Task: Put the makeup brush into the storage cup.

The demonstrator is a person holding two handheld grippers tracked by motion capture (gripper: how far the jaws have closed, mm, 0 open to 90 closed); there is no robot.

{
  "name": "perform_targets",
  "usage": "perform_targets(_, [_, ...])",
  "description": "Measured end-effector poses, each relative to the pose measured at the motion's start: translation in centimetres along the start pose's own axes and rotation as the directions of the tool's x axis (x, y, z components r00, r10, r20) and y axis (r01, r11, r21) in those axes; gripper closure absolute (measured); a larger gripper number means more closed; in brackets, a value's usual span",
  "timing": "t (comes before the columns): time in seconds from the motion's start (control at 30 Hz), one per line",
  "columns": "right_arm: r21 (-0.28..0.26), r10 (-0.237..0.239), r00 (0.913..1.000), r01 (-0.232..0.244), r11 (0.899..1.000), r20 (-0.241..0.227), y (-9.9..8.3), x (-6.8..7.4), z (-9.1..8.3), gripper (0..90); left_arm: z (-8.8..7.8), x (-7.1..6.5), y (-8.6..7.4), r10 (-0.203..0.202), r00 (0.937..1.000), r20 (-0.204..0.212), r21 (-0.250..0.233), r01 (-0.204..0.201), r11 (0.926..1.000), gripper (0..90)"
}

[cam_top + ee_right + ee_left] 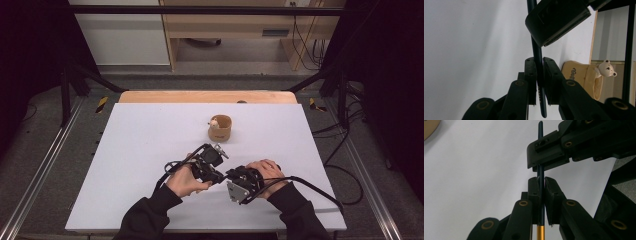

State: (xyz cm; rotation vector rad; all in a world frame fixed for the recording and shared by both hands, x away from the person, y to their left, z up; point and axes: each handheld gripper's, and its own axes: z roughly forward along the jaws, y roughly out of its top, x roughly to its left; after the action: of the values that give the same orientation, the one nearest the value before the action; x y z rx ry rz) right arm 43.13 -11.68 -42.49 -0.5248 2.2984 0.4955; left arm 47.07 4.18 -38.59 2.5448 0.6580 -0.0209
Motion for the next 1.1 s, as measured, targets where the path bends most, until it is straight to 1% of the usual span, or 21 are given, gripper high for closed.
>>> perform_targets(0.17, [0.009,0.013,0.9999,-0.012,1.000,-0.005,-0.1,0.0,-0.1,83.7,-0.2,0.0,0.0,0.002,1.0000,0.002,-0.011,-0.002,0.9999,82.9])
perform_targets(0.2, [0.005,0.009,1.0000,-0.009,1.000,-0.004,-0.1,0.0,-0.1,83.9,-0.2,0.0,0.0,0.009,1.0000,0.000,-0.014,-0.009,0.9999,82.8])
perform_targets(0.3, [0.002,0.029,0.9995,-0.029,1.000,-0.008,-0.1,0.1,-0.1,84.4,-0.4,0.1,-0.1,0.009,1.0000,0.000,-0.027,-0.009,0.9996,82.5])
perform_targets(0.33, [-0.004,0.015,0.9999,-0.015,1.000,-0.006,-0.1,-0.1,-0.1,84.4,-0.4,0.1,-0.1,0.011,0.9999,0.000,-0.028,-0.011,0.9995,82.3])
perform_targets(0.4, [-0.005,0.027,0.9996,-0.027,1.000,-0.006,-0.1,-0.1,-0.2,84.5,-0.6,0.1,-0.2,0.014,0.9999,0.000,-0.038,-0.014,0.9992,81.2])
perform_targets(0.5, [-0.005,0.031,0.9994,-0.031,1.000,-0.016,-0.2,-0.1,-0.2,84.6,-1.0,0.2,-0.3,0.019,0.9996,-0.021,-0.062,-0.020,0.9979,73.6])
perform_targets(0.53, [-0.004,0.047,0.9986,-0.047,0.999,-0.023,-0.2,0.0,-0.1,84.6,-1.3,0.3,-0.5,0.023,0.9991,-0.034,-0.074,-0.026,0.9970,71.1])
perform_targets(0.6, [-0.004,0.039,0.9990,-0.039,0.999,-0.023,-0.3,0.0,0.0,84.6,-1.6,0.3,-0.7,0.027,0.9987,-0.043,-0.080,-0.030,0.9964,68.9])
perform_targets(0.63, [-0.005,0.043,0.9987,-0.043,0.999,-0.027,-0.3,-0.1,0.0,84.6,-1.7,0.4,-0.8,0.022,0.9988,-0.044,-0.096,-0.026,0.9951,66.4])
perform_targets(0.67, [0.004,0.059,0.9976,-0.059,0.998,-0.035,-0.3,0.0,0.0,84.6,-1.9,0.5,-0.9,0.029,0.9981,-0.054,-0.099,-0.034,0.9946,62.0])
perform_targets(0.73, [-0.002,0.061,0.9975,-0.061,0.998,-0.035,-0.4,0.0,0.1,84.6,-2.5,0.7,-1.3,0.028,0.9973,-0.067,-0.136,-0.037,0.9900,59.6])
perform_targets(0.77, [-0.005,0.055,0.9978,-0.056,0.998,-0.036,-0.4,-0.1,0.2,84.6,-2.7,0.9,-1.5,0.025,0.9971,-0.072,-0.155,-0.036,0.9872,54.9])
perform_targets(0.8, [0.000,0.069,0.9969,-0.069,0.998,-0.038,-0.4,-0.1,0.2,84.6,-3.0,1.0,-1.8,0.024,0.9964,-0.082,-0.175,-0.038,0.9839,54.9])
perform_targets(0.83, [0.002,0.080,0.9960,-0.080,0.997,-0.040,-0.5,-0.1,0.2,84.6,-3.7,1.4,-2.2,0.014,0.9954,-0.094,-0.218,-0.035,0.9754,49.7])
perform_targets(0.87, [0.002,0.080,0.9960,-0.080,0.997,-0.040,-0.5,-0.1,0.2,84.6,-3.7,1.4,-2.2,0.014,0.9954,-0.094,-0.218,-0.035,0.9754,46.7])
perform_targets(0.9, [-0.002,0.079,0.9962,-0.079,0.997,-0.037,-0.5,-0.1,0.2,84.6,-3.9,1.5,-2.4,0.010,0.9950,-0.099,-0.234,-0.033,0.9717,46.7])
perform_targets(0.93, [-0.002,0.088,0.9954,-0.088,0.996,-0.039,-0.6,-0.1,0.1,84.6,-4.2,1.7,-2.8,0.002,0.9947,-0.103,-0.257,-0.029,0.9660,44.1])
perform_targets(0.97, [-0.006,0.090,0.9952,-0.090,0.996,-0.038,-0.7,-0.1,0.2,84.6,-4.8,2.0,-3.4,-0.012,0.9937,-0.111,-0.290,-0.021,0.9567,40.9])
perform_targets(1.0, [0.000,0.111,0.9931,-0.111,0.994,-0.039,-0.8,0.0,0.1,84.6,-4.8,2.0,-3.4,-0.012,0.9937,-0.111,-0.290,-0.021,0.9567,39.4])
perform_targets(1.07, [0.004,0.123,0.9916,-0.122,0.992,-0.041,-0.9,0.1,0.1,84.6,-5.1,2.3,-4.0,-0.032,0.9932,-0.112,-0.330,-0.007,0.9439,38.1])
perform_targets(1.1, [0.001,0.121,0.9919,-0.121,0.993,-0.040,-1.0,0.1,0.1,84.6,-5.3,2.5,-4.2,-0.033,0.9927,-0.116,-0.337,-0.009,0.9413,36.6])
